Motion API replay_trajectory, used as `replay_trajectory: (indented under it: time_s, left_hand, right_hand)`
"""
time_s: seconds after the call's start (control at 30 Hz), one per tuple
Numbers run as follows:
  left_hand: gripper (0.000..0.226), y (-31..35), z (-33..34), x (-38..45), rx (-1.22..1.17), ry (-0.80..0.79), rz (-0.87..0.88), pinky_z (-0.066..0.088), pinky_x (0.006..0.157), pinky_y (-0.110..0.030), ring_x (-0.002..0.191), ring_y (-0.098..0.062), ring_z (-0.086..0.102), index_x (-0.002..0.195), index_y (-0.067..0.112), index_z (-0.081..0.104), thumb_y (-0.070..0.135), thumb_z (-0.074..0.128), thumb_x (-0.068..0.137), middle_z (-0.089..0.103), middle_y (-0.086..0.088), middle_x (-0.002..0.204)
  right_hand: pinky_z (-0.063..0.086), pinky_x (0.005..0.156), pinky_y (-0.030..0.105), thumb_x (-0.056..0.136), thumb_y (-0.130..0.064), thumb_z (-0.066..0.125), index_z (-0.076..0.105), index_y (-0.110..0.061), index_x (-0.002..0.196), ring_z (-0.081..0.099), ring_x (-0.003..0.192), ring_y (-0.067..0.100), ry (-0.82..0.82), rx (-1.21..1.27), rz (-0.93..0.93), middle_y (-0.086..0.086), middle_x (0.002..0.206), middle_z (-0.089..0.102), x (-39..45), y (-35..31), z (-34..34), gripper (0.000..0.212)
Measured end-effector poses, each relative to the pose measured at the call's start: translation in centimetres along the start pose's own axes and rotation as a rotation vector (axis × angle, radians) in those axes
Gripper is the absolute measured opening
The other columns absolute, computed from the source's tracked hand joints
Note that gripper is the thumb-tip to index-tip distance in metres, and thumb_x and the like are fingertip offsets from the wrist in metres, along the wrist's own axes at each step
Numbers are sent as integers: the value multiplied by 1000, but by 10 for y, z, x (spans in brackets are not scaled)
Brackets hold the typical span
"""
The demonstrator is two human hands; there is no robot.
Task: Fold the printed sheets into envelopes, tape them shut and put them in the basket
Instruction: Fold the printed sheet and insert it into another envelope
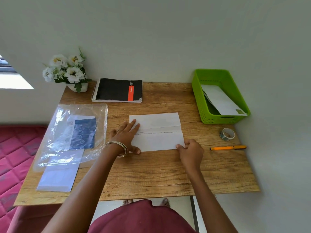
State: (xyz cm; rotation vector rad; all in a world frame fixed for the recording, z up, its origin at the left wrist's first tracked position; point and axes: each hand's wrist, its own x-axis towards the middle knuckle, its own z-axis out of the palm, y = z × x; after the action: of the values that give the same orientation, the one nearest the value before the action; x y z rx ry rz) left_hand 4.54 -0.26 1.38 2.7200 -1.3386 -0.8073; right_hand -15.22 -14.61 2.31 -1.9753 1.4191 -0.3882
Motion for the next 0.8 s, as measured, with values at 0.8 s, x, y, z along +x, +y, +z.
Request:
replay_trajectory:
  time_s: [0.8]
  left_hand:
    - [103,-22,-2,-14,-269,-52,218,-14,109,-56,138,-16,-26,135,56,-2,100,16,43,-14,15,154]
  right_hand:
    - [50,43,19,88,4,56,62,11,88,65,49,18,-356,1023,556,21,66,66,27,-14,-39,10]
